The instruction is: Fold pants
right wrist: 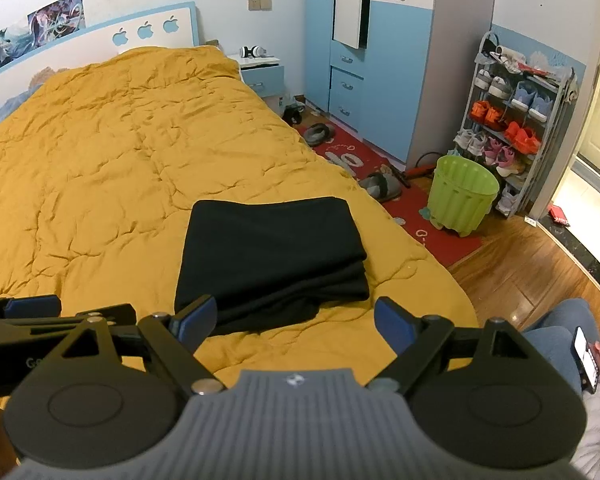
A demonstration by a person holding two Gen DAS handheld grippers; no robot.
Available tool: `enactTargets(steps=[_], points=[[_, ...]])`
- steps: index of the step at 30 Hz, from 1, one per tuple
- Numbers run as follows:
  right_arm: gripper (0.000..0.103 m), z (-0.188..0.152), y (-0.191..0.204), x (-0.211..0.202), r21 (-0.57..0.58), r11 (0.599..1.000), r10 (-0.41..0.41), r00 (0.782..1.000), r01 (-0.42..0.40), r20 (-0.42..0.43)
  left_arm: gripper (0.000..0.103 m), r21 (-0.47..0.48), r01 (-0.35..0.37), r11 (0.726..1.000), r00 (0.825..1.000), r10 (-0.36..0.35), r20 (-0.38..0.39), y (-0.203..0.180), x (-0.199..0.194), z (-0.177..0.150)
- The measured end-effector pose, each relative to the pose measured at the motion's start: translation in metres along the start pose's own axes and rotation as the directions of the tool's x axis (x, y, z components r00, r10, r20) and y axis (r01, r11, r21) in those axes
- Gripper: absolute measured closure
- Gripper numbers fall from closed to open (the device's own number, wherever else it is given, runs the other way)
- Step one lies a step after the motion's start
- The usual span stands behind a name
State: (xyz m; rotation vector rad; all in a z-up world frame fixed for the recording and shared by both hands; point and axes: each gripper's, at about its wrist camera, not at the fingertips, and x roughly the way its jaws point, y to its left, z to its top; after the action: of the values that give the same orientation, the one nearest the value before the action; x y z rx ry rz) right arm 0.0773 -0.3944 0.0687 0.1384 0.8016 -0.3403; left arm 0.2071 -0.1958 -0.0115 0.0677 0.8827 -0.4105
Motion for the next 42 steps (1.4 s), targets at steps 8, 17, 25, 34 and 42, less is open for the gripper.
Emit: enactTargets(steps=[8,17,25,34,42], points=[[0.021,0.0004,0.0002,-0.0014,-0.001,1.000,-0.003,1.000,0.003,0.001,0.011,-0.002,0.002,1.000,1.000,-0.002,0.003,-0.0008,-0.0022,0.0001],[0.021,0.0009,0.0001,-0.0017,-0.002,1.000,-0.003,1.000,0.003,0.001,0.011,-0.004,0.003,1.000,1.000,-0.003,0.004,-0.0009,-0.0022,-0.0001],[0.021,0.0006,0.0014,-0.0057,-0.005,1.000,-0.008,1.000,0.008,0.004,0.011,-0.006,0.004,1.000,1.000,-0.004,0.004,-0.0011,-0.0025,-0.0003],[0.021,0.0007,0.0019,-0.0067,-0.004,1.000,-0.010,1.000,0.010,0.004,0.011,-0.007,0.002,1.000,1.000,-0.002,0.002,-0.0021,-0.0032,-0.0005],[0.021,0.0006,0.0019,-0.0081,-0.005,1.000,-0.011,1.000,0.011,0.005,0.011,-0.007,0.001,1.000,1.000,-0.001,0.002,-0.0023,-0.0030,-0.0005]])
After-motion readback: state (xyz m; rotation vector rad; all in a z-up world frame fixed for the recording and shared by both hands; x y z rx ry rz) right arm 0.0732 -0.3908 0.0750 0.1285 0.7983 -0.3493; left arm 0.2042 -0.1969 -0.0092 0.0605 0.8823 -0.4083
